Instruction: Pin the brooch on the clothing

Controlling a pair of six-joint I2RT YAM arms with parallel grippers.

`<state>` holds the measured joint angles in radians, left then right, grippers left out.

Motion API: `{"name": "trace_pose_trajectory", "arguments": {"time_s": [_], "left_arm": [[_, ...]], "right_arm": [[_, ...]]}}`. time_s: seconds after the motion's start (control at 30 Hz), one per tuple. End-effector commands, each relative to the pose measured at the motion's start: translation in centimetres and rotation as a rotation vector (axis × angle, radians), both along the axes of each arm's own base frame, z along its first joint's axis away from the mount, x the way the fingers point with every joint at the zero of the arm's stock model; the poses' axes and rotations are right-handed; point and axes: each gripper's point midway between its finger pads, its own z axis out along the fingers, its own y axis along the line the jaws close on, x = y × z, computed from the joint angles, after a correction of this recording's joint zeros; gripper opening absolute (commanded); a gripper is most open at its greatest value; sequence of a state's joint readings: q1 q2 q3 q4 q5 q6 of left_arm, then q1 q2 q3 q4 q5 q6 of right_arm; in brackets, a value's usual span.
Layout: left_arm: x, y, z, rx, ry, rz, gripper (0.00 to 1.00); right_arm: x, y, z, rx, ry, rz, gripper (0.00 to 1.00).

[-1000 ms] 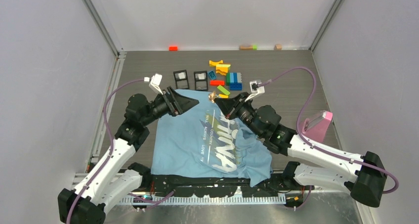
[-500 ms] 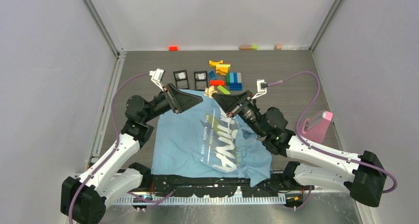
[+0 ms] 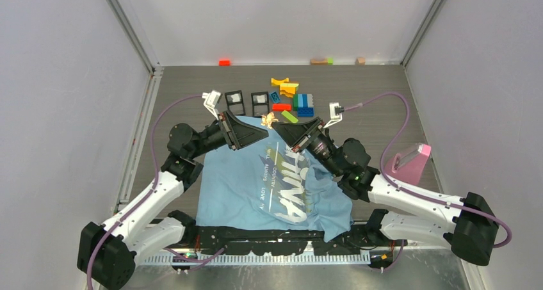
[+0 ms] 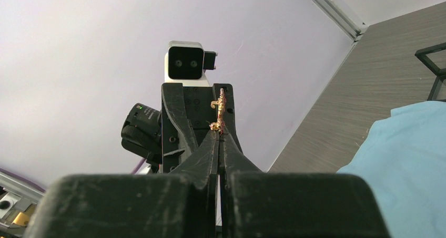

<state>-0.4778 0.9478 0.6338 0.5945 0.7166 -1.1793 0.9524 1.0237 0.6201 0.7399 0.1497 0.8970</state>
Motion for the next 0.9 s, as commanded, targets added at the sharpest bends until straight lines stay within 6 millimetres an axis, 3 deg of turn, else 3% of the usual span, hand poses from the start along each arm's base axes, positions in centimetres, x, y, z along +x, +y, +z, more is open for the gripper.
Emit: {"name": "trace_pose_trajectory", "arguments": {"time_s": [0.0, 0.57, 0.7, 0.8, 0.87], "left_arm": [[-0.65, 0.17, 3.31, -0.055, -0.104, -0.008, 0.35], [-0.21, 0.18, 3.54, -0.087, -0.092, 0.006, 0.26], [0.0, 0.16, 3.26, -0.086, -0.083, 0.012, 0.18], [0.15, 0.09, 3.04, -0.081, -0.077, 0.013, 0.03], [0.19, 0.04, 2.86, -0.078, -0.073, 0.012, 0.0]], "right_arm": [[-0.43, -0.55, 2.95, 0.091, -0.048, 0.007, 0.01], [-1.27, -0.15, 3.13, 0.091, -0.051, 0.058, 0.01], [-1.36, -0.34, 3.13, 0.091, -0.053, 0.056, 0.01], [-1.42, -0.29, 3.03, 0.085, -0.053, 0.06, 0.01], [-1.41, -0.23, 2.86, 0.074, -0.052, 0.06, 0.01]]}}
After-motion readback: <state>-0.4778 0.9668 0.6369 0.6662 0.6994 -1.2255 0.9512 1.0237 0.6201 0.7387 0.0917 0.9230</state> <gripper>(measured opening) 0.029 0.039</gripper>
